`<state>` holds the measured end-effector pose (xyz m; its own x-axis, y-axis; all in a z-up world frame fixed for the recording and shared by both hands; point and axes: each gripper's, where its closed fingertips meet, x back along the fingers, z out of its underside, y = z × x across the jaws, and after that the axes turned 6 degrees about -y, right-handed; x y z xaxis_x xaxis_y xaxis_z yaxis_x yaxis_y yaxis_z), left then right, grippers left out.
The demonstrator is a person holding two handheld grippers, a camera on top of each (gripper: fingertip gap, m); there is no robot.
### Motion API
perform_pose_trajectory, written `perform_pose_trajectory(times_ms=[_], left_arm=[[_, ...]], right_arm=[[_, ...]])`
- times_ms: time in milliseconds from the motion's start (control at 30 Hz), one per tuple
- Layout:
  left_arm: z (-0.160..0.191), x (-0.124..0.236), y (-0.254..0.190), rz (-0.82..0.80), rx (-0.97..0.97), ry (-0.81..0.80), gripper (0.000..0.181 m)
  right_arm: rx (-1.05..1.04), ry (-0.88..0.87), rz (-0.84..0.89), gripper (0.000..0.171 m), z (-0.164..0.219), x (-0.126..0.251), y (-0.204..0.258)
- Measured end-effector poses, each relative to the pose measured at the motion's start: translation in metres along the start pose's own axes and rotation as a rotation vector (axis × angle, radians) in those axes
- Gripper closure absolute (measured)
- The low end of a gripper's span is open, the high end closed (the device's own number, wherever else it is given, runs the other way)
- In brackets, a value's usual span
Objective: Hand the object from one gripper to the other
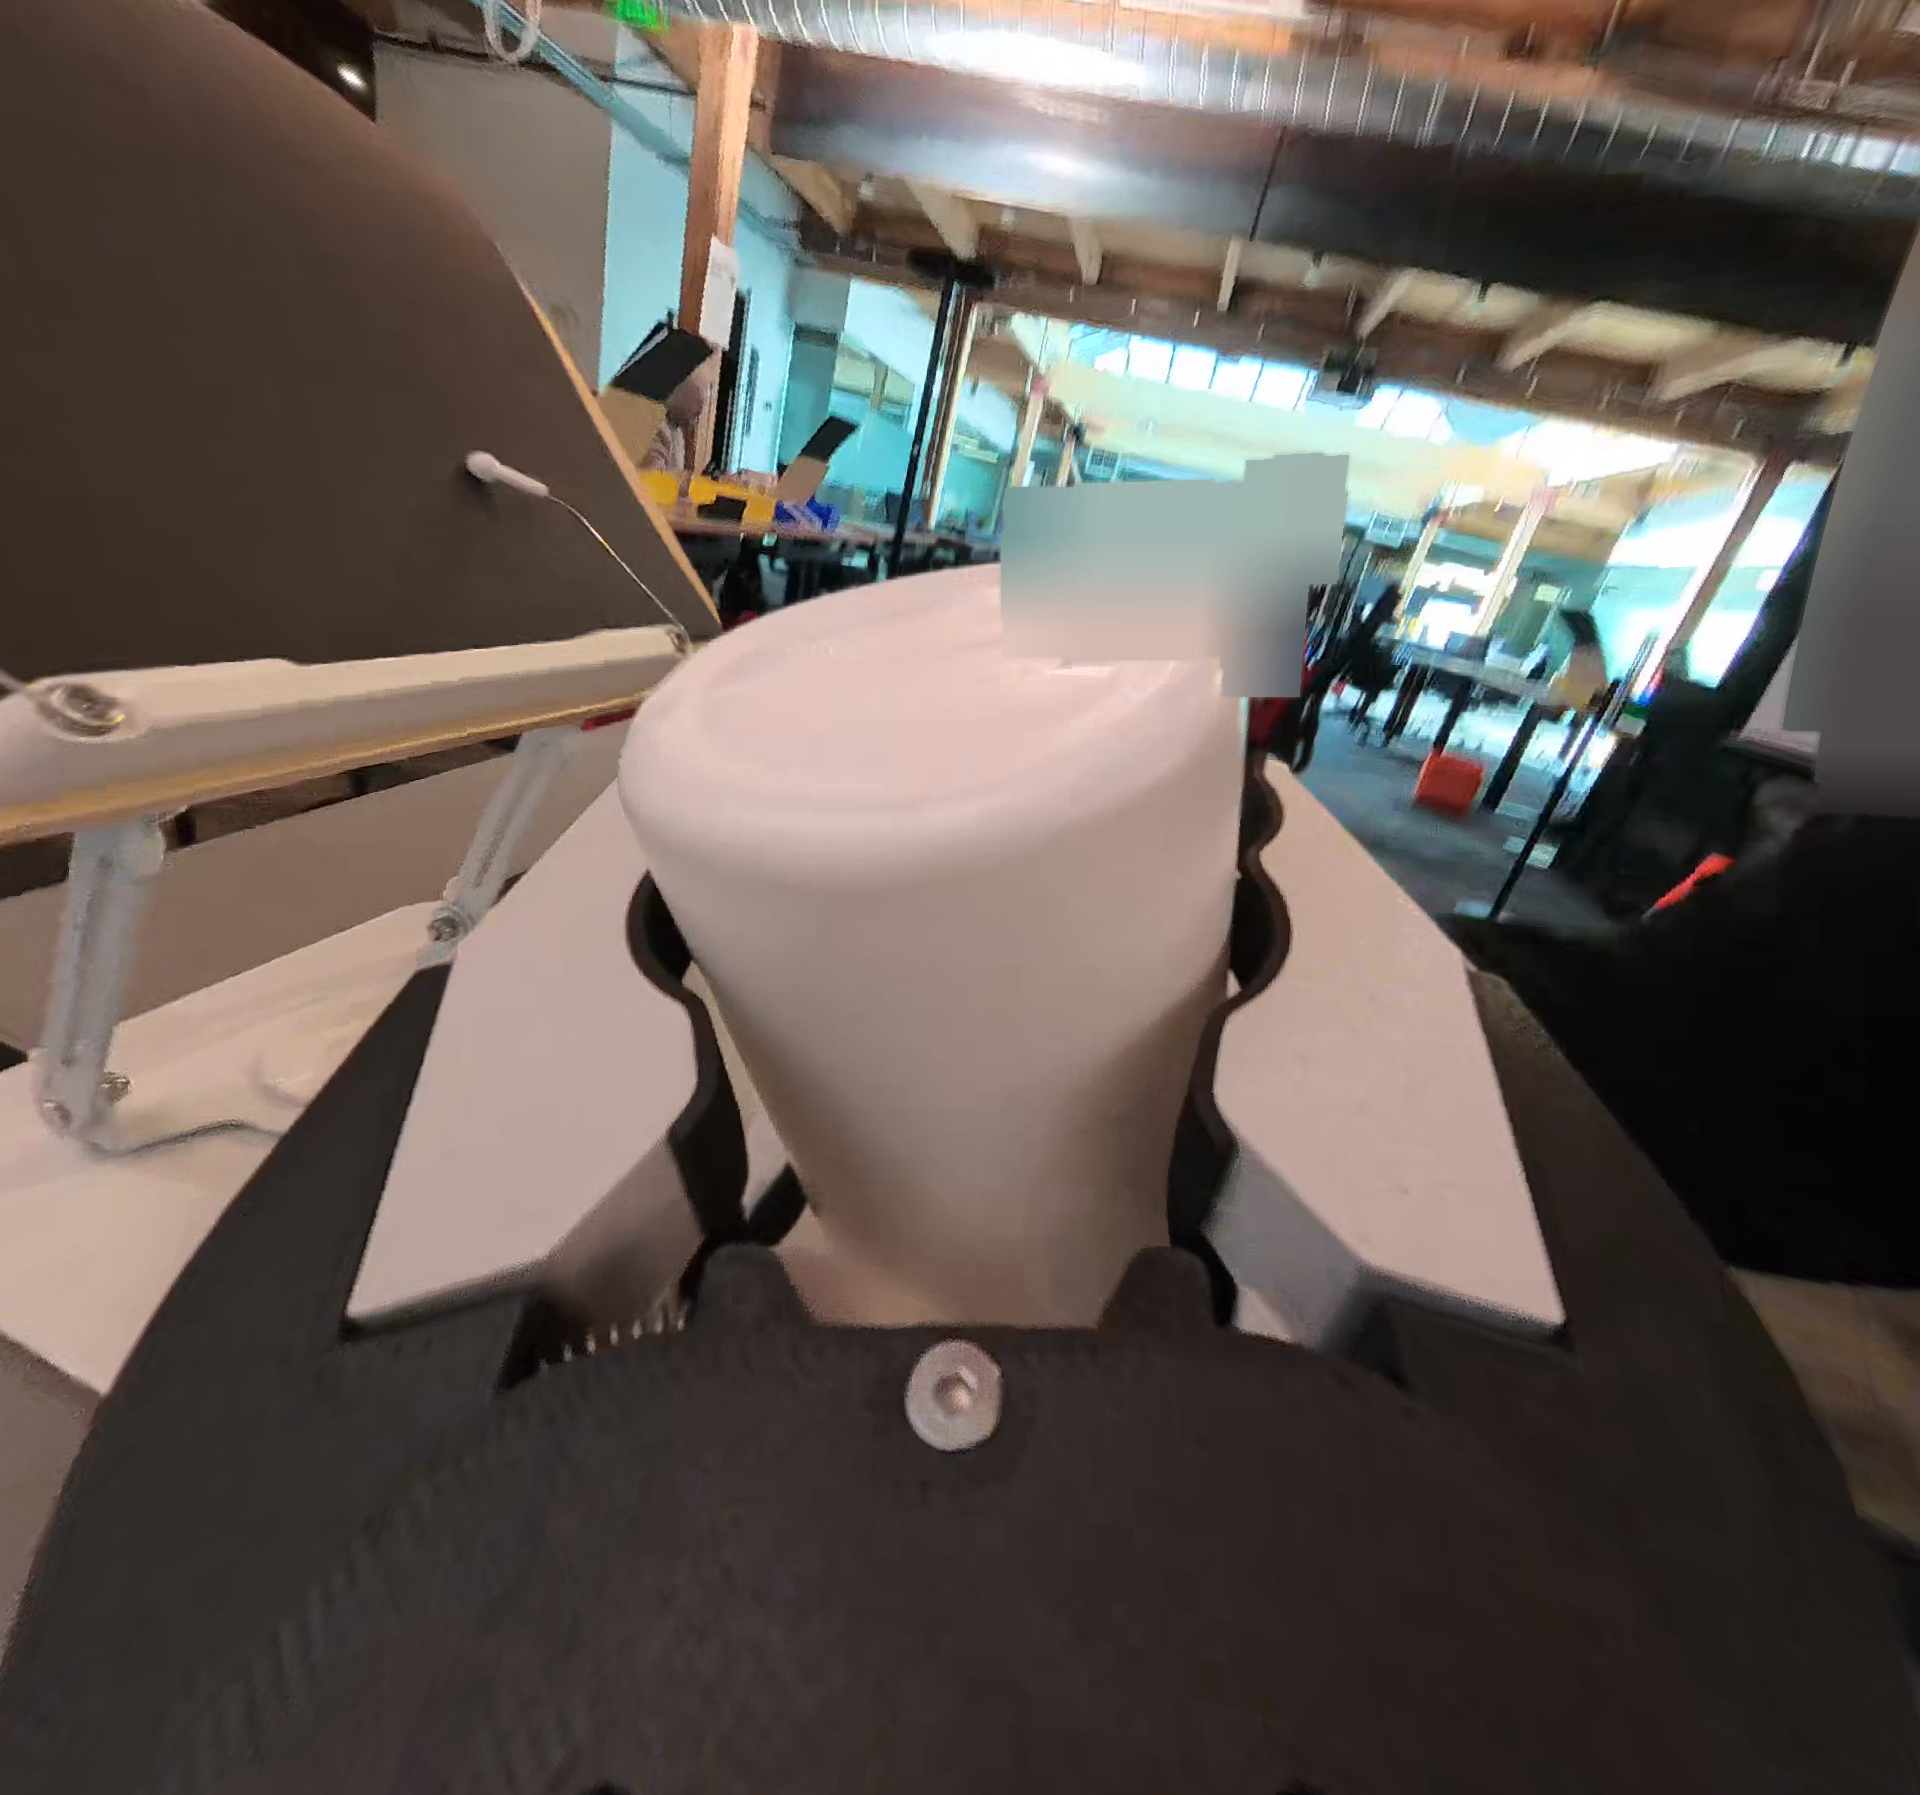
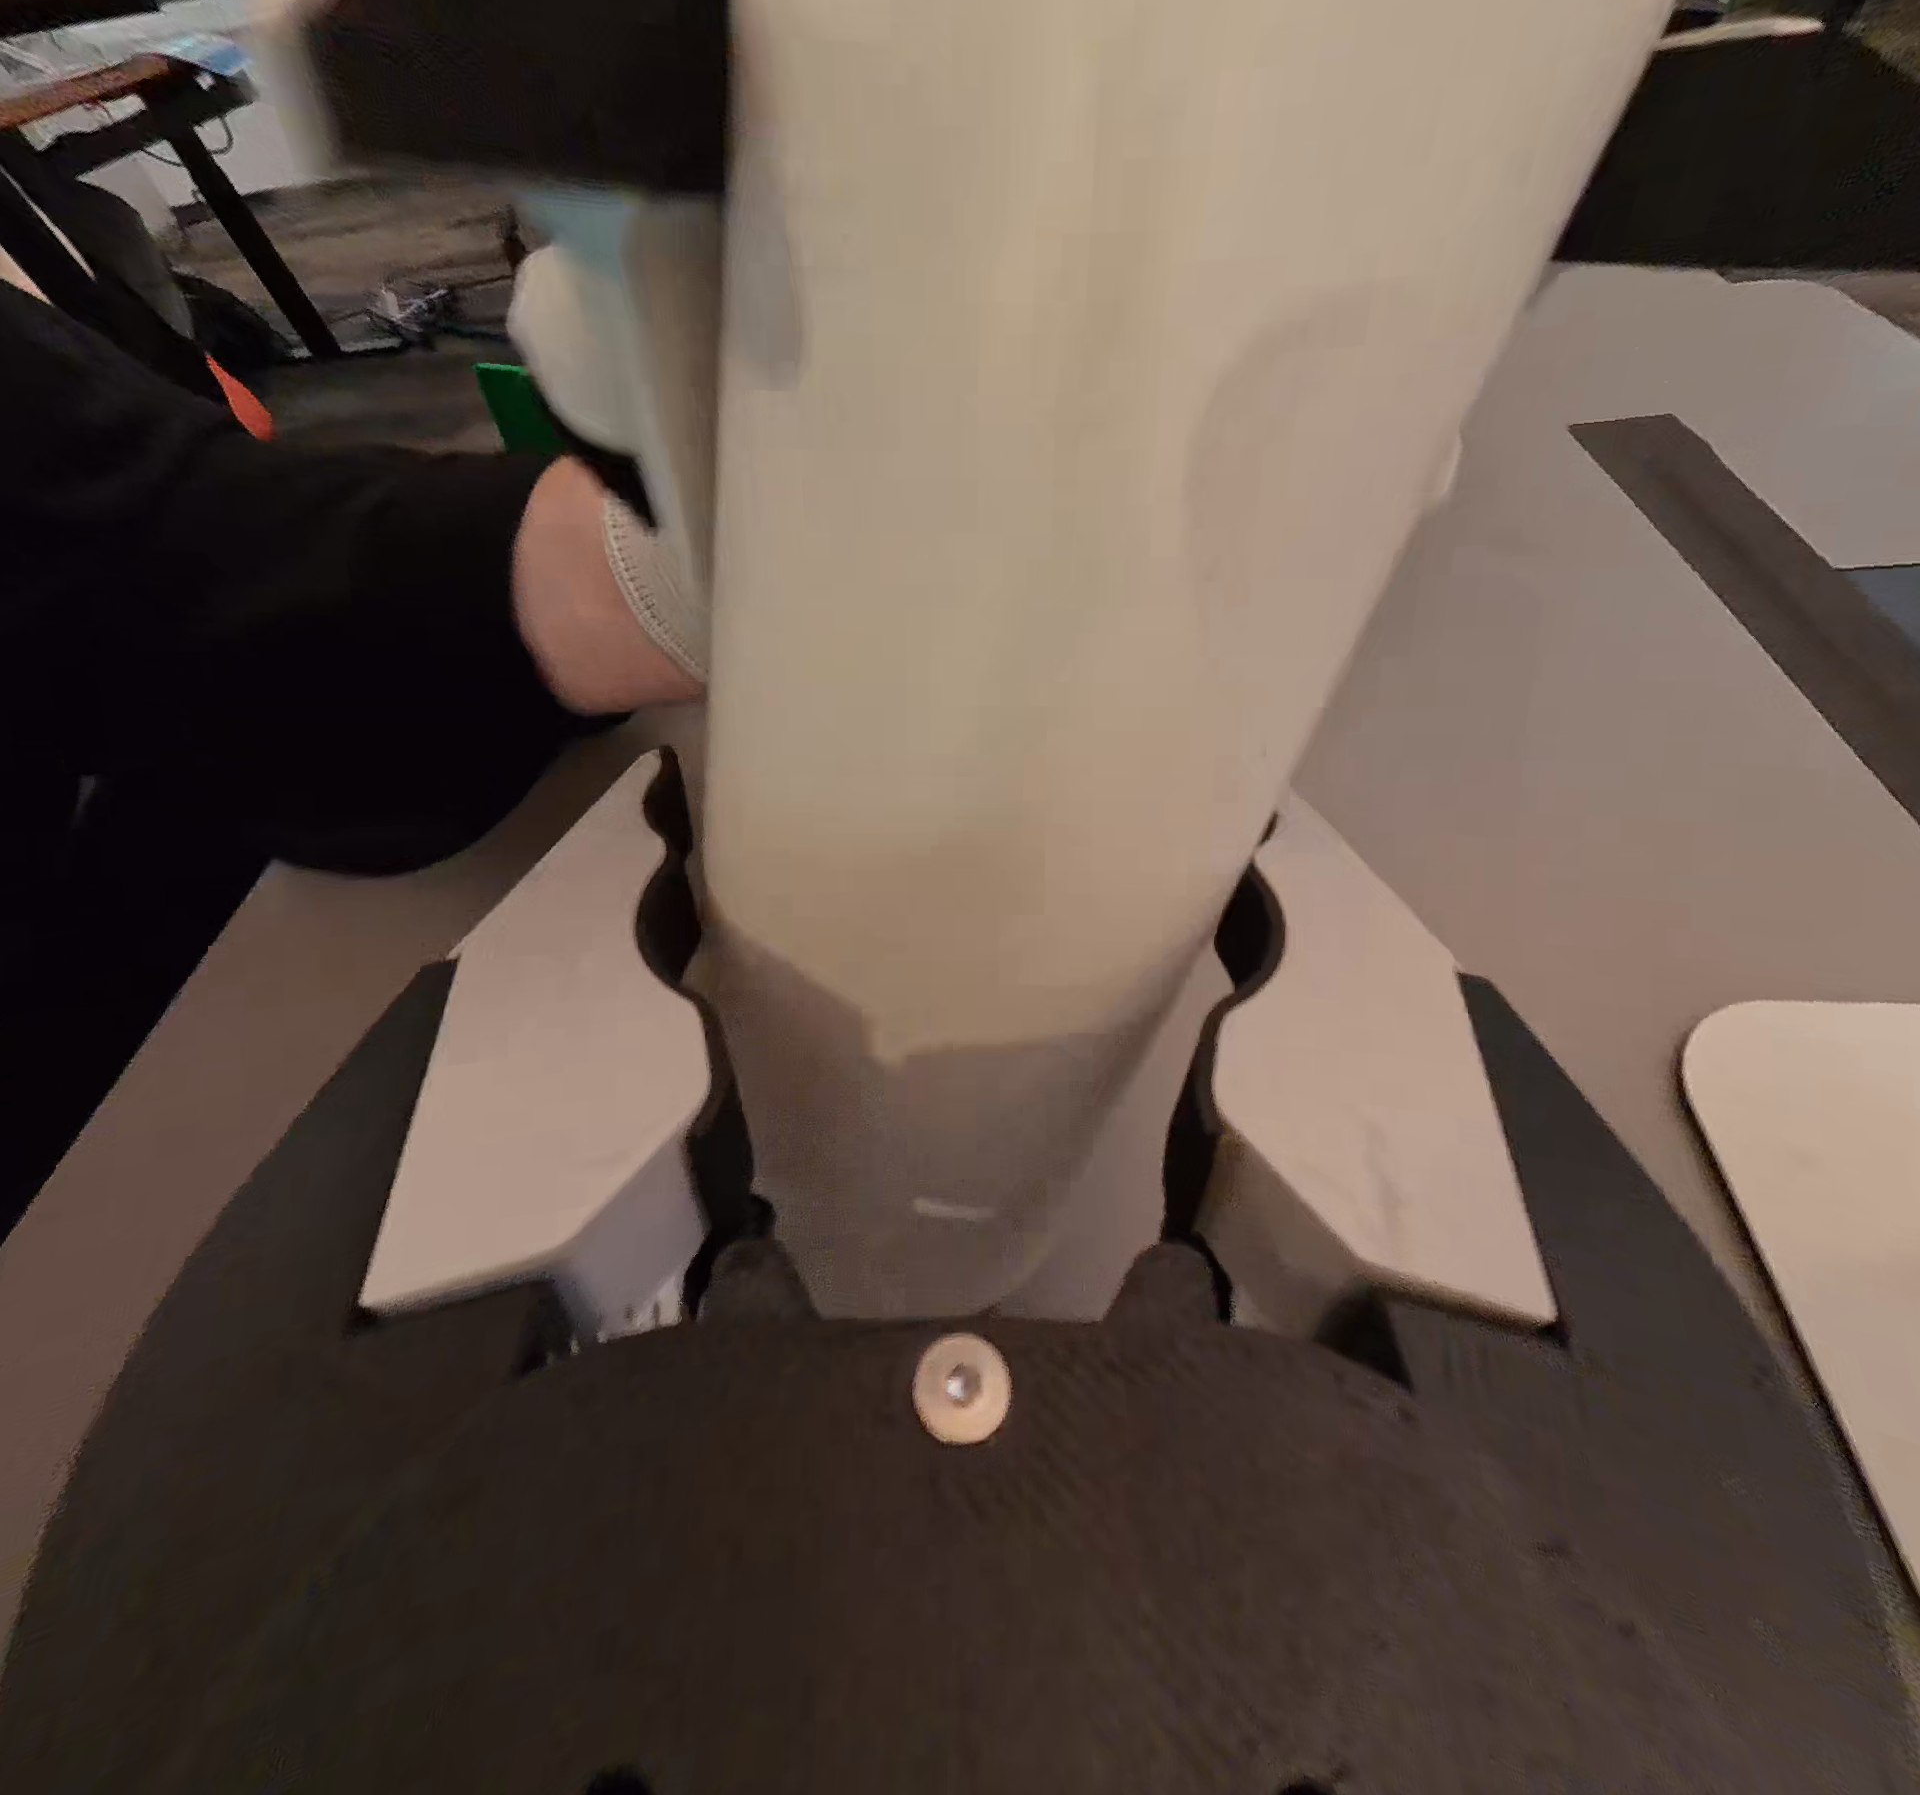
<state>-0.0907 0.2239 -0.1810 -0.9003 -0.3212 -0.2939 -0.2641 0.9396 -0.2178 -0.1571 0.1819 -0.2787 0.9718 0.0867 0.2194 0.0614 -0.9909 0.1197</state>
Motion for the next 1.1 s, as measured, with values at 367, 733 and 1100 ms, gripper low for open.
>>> perform_pose_trajectory(times_ms=[367, 733, 1100], left_arm=[[-0.003, -0.001, 0.006, -0.081, -0.115, 0.025, 0.084], [0.016, 0.003, 0.014, -0.008, 0.061, 0.041, 0.084], [0.093, -0.035, -0.007, 0.053, 0.065, 0.290, 0.073]], right_arm=[[-0.072, -0.126, -0.025, 0.074, -0.023, 0.013, -0.008], [-0.090, -0.441, 0.135, 0.075, -0.074, 0.091, -0.054], [-0.027, -0.566, 0.134, 0.075, -0.099, 0.091, -0.040]])
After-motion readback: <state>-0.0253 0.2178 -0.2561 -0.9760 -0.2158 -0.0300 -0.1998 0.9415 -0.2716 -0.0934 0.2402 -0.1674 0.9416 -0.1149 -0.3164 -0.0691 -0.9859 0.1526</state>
